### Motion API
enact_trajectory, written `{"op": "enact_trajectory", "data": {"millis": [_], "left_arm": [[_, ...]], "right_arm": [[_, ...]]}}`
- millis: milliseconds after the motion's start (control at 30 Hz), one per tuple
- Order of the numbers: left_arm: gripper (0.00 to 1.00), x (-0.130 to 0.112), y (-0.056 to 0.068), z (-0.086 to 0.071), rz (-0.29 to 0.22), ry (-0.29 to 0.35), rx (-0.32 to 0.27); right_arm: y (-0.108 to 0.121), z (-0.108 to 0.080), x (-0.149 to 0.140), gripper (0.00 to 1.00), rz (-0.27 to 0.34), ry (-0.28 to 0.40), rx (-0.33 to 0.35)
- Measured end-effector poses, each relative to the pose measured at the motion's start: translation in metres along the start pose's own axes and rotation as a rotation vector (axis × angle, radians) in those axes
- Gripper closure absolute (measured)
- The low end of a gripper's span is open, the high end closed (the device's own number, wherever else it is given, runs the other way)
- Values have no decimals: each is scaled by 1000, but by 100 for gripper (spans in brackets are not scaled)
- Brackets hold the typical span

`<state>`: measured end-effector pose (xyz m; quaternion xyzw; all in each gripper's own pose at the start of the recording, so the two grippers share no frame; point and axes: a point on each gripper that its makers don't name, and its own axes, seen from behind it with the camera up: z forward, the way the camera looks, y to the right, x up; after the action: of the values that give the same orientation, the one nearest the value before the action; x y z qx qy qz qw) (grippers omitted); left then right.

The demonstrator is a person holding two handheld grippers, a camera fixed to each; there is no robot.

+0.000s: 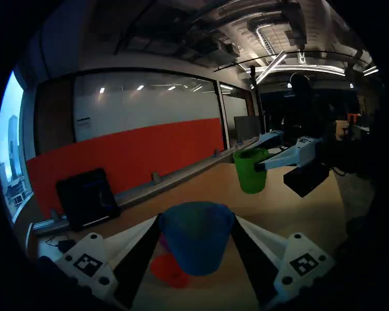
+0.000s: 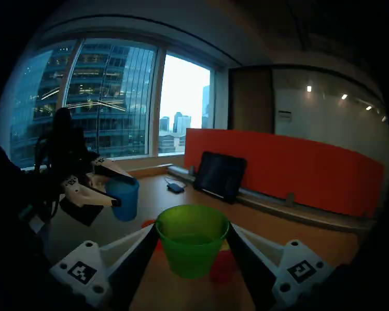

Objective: Pour water

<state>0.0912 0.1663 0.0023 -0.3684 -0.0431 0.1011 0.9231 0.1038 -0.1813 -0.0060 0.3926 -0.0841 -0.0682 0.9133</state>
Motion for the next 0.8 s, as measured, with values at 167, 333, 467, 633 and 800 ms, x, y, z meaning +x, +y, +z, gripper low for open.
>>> {"op": "enact_trajectory", "data": {"millis": [167,333,467,633,800], "left_arm": [[10,-16,9,7,4,-42,-22],[10,-31,18,13,-1,-79,-48],[10,-45,27,17,4,-110,-72],[10,-60,37,21,10,-147,-97],[9,-74,44,25,8,-174,-115]], "right_arm": [[2,-1,-19,7,-8,-54,5],[3,1,-36,7,-11,-99,13],[1,3,-51,7,-11,-137,26],[-1,6,-64,7,-13,-174,39],[0,7,-76,6,-6,-203,44]]}}
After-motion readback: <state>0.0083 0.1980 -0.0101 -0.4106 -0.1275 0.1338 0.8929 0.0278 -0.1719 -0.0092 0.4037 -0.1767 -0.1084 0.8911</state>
